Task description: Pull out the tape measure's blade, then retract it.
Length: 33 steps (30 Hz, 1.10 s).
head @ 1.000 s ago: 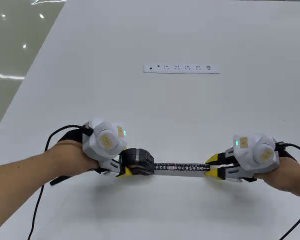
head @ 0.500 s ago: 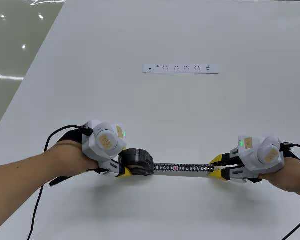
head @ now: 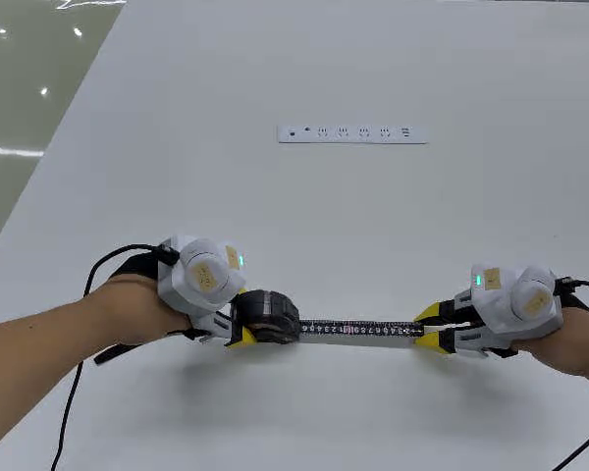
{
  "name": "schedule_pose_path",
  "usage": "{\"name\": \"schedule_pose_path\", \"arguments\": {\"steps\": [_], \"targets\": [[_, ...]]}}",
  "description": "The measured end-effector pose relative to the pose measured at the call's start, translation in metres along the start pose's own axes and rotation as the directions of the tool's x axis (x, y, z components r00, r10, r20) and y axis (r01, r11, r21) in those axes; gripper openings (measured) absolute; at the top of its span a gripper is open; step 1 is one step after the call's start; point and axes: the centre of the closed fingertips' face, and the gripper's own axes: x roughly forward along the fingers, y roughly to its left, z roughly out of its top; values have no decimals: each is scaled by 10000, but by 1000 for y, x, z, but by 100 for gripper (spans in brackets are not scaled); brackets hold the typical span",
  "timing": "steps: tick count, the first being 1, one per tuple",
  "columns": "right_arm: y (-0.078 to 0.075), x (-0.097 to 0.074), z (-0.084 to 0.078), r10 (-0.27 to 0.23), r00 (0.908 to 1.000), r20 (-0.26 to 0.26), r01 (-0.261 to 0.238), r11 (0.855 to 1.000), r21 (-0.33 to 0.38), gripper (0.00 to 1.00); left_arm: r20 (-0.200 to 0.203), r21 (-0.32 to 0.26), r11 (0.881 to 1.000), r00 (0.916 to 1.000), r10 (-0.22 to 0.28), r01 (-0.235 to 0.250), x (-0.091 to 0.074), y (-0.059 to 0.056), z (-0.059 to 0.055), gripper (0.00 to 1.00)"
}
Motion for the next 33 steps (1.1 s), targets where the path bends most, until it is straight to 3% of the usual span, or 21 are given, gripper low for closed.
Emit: {"name": "schedule_pose_path", "arguments": {"steps": [33], "targets": [[-6, -13, -12, -42, 9998, -215, 40, 10000, -86, 9, -22, -19, 10000, 10000, -2, 2, 0, 0, 0, 29]]}}
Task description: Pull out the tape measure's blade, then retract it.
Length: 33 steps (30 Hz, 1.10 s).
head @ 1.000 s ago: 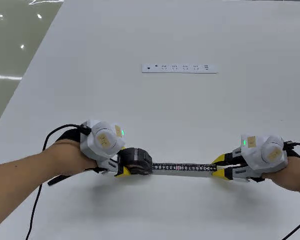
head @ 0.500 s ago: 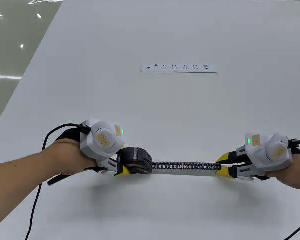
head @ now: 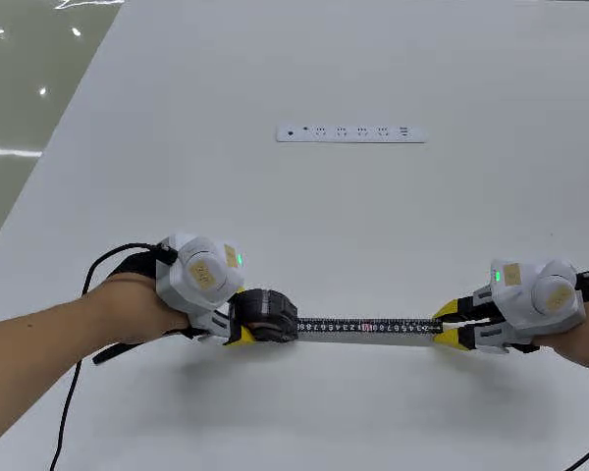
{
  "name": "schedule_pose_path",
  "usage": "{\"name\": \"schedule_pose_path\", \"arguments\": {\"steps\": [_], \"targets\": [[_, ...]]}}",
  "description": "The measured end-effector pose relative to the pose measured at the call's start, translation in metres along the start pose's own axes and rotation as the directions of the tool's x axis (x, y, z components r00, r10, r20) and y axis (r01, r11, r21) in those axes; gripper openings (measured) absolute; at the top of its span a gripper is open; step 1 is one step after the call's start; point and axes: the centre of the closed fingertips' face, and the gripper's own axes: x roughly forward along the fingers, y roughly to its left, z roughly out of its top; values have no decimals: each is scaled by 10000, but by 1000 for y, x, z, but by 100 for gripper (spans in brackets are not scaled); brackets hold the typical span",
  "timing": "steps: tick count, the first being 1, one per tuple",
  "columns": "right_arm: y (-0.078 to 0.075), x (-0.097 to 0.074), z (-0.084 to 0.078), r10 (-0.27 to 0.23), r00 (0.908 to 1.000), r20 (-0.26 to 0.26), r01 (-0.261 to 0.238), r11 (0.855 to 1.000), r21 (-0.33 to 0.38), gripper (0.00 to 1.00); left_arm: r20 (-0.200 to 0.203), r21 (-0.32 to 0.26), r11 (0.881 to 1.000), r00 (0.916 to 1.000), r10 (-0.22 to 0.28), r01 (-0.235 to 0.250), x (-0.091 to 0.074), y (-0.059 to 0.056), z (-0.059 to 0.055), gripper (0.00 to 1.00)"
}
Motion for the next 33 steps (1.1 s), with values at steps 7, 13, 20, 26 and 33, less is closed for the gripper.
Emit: {"name": "schedule_pose_path", "arguments": {"steps": [7, 13, 20, 26, 33], "targets": [[2, -11, -9, -40, 9998, -197, 40, 10000, 9, 9, -50, 30, 10000, 10000, -15, 15, 0, 0, 0, 29], [1, -16, -12, -93, 9997, -242, 94, 10000, 21, 9, -59, 34, 10000, 10000, -8, 8, 0, 0, 0, 29], [1, -20, -18, -164, 9993, -331, 165, 9998, 53, 9, -80, 66, 10000, 10000, -17, 18, 1, 0, 0, 29], [0, -24, -21, -204, 9990, -394, 208, 9997, 92, 9, -96, 73, 10000, 10000, -26, 27, 1, 0, 0, 29], [0, -28, -26, -233, 9987, -460, 240, 9996, 147, 9, -103, 121, 9999, 9999, -14, 15, 1, 0, 0, 29]]}}
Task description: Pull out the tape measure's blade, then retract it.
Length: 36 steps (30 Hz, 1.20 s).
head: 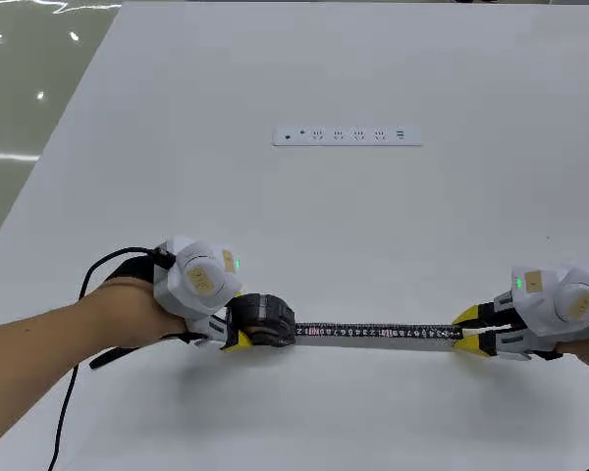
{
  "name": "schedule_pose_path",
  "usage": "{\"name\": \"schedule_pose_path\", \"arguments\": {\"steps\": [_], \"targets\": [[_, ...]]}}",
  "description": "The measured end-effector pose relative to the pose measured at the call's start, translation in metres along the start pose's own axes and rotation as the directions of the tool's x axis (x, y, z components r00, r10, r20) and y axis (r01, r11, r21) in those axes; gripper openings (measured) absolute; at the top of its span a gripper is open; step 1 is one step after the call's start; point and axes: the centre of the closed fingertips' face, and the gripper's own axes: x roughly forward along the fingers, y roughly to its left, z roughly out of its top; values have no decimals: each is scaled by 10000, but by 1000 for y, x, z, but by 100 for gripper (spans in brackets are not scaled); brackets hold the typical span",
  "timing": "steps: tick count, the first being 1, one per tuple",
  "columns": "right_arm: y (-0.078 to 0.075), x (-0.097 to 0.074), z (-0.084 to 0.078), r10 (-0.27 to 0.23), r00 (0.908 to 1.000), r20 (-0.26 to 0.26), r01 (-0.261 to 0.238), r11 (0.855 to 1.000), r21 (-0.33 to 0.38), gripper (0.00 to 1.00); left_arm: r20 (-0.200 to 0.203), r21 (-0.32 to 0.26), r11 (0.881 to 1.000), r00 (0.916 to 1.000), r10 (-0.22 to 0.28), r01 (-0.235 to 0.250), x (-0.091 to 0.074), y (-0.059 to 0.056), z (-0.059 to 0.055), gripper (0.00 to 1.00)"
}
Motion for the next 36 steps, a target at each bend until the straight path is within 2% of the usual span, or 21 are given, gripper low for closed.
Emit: {"name": "schedule_pose_path", "arguments": {"steps": [17, 36], "targets": [[-1, -4, -5, -69, 9999, -76, 69, 10000, 37, 9, -13, 6, 10000, 10000, -18, 18, 0, -1, 0, 29], [-1, 0, -11, 39, 9999, -165, -36, 9997, 226, 9, 24, -1, 10000, 10000, -14, 14, 1, 0, 1, 30]]}}
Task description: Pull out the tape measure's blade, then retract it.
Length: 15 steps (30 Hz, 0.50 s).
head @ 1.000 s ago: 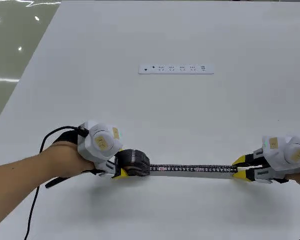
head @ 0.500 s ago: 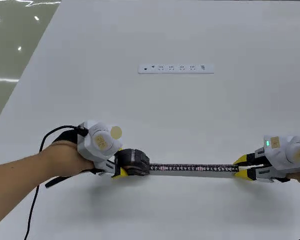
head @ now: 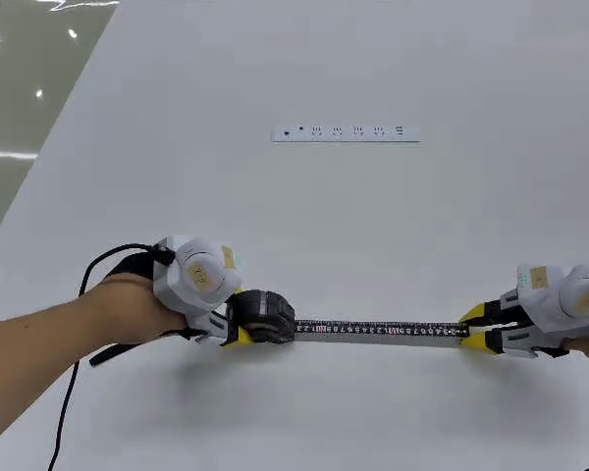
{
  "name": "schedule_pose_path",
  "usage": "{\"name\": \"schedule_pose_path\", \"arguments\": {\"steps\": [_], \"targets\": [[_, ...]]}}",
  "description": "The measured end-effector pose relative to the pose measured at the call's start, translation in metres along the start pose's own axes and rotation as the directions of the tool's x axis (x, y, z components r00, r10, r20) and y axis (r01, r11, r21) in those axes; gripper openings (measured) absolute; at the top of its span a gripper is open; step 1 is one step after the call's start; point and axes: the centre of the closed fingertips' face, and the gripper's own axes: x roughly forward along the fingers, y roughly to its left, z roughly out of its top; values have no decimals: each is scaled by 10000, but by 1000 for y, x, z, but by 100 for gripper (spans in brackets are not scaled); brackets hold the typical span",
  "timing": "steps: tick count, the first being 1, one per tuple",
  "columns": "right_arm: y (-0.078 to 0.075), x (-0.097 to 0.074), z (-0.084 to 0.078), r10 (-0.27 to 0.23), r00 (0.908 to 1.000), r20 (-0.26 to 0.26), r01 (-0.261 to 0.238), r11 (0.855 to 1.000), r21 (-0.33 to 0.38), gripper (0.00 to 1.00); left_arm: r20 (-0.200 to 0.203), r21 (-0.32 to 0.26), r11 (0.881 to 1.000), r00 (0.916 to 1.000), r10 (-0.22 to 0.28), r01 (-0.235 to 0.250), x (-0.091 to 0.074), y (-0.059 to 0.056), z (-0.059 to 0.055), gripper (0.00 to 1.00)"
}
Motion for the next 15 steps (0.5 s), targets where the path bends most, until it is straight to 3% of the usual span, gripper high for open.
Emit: {"name": "schedule_pose_path", "arguments": {"steps": [15], "targets": [[-3, 2, -4, 135, 9999, -60, -134, 9998, 158, 10, -108, -52, 10000, 9999, 13, -13, 0, 0, 1, 30]]}}
